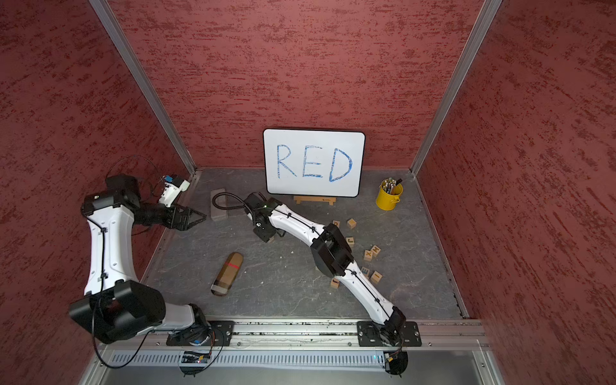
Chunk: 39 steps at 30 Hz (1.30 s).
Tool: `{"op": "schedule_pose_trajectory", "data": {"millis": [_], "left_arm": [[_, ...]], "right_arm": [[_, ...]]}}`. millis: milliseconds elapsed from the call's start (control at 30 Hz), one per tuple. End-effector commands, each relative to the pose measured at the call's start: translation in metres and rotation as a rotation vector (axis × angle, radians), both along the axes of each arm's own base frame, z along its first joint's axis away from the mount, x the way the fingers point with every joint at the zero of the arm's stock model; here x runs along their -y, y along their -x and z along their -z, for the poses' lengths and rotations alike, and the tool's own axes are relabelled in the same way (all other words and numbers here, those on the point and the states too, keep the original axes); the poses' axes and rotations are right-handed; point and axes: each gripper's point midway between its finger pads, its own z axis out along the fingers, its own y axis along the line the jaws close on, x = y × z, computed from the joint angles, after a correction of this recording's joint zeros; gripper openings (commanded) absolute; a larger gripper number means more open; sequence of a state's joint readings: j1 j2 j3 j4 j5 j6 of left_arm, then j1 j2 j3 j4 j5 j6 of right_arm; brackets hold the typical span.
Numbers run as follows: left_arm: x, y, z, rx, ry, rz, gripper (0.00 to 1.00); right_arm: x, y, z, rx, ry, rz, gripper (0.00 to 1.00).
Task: Assemble the uppercase word "red" with letter blocks
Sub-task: Place the letter block at the center of the board, then move the letter block to the center of the board.
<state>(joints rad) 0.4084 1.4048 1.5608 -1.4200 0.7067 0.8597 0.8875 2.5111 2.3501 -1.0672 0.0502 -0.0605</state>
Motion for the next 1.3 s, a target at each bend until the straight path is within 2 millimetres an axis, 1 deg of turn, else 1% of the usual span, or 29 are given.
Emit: {"op": "schedule_pose_trajectory", "data": {"millis": [0, 67, 133, 167, 233, 300, 400, 467, 633, 667, 733, 800, 933, 1000, 1033, 1167, 1267], "left_arm": [[0.015, 0.001, -0.001, -0.009, -0.052, 0.114, 0.99], [0.024, 0.002, -0.004, -0.020, -0.047, 0.174, 0.99], [0.033, 0.003, -0.004, -0.019, -0.056, 0.227, 0.99], [0.037, 0.004, -0.002, -0.022, -0.072, 0.260, 0.99], [0.044, 0.005, 0.003, -0.032, -0.110, 0.321, 1.00], [0.053, 0.007, 0.010, -0.048, -0.148, 0.386, 0.99], [0.067, 0.007, 0.019, -0.064, -0.179, 0.471, 0.99], [0.079, 0.006, 0.026, -0.078, -0.201, 0.531, 1.00], [0.110, -0.002, 0.039, -0.082, -0.229, 0.681, 1.00], [0.118, -0.004, 0.042, -0.080, -0.231, 0.717, 1.00], [0.131, -0.007, 0.049, -0.064, -0.250, 0.785, 1.00], [0.143, -0.011, 0.059, -0.026, -0.292, 0.859, 0.99], [0.164, -0.023, 0.083, 0.042, -0.370, 0.996, 1.00], [0.174, -0.025, 0.099, 0.061, -0.395, 1.068, 0.99], [0.176, -0.026, 0.110, 0.073, -0.424, 1.111, 0.99], [0.178, -0.024, 0.156, 0.106, -0.520, 1.268, 0.98], [0.174, -0.025, 0.180, 0.096, -0.565, 1.351, 0.95]], "right_arm": [[-0.013, -0.003, -0.078, 0.070, -0.158, -0.021, 0.59], [-0.010, 0.000, -0.090, 0.052, -0.188, -0.025, 0.59], [0.002, -0.006, -0.097, 0.074, -0.174, 0.017, 0.59], [0.012, -0.012, -0.101, 0.081, -0.167, 0.053, 0.59], [0.036, -0.030, -0.108, 0.089, -0.164, 0.141, 0.59], [0.065, -0.051, -0.118, 0.097, -0.170, 0.243, 0.59], [0.095, -0.069, -0.138, 0.107, -0.210, 0.334, 0.59], [0.114, -0.077, -0.149, 0.107, -0.228, 0.382, 0.59], [0.178, -0.098, -0.172, 0.121, -0.263, 0.542, 0.58], [0.191, -0.101, -0.178, 0.126, -0.282, 0.574, 0.58], [0.211, -0.103, -0.183, 0.133, -0.307, 0.621, 0.58], [0.221, -0.099, -0.191, 0.147, -0.328, 0.631, 0.58], [0.236, -0.088, -0.199, 0.168, -0.331, 0.648, 0.57], [0.243, -0.084, -0.206, 0.177, -0.346, 0.663, 0.57], [0.247, -0.083, -0.211, 0.184, -0.360, 0.672, 0.57], [0.253, -0.077, -0.230, 0.206, -0.420, 0.684, 0.57], [0.253, -0.072, -0.234, 0.207, -0.442, 0.682, 0.57]]}}
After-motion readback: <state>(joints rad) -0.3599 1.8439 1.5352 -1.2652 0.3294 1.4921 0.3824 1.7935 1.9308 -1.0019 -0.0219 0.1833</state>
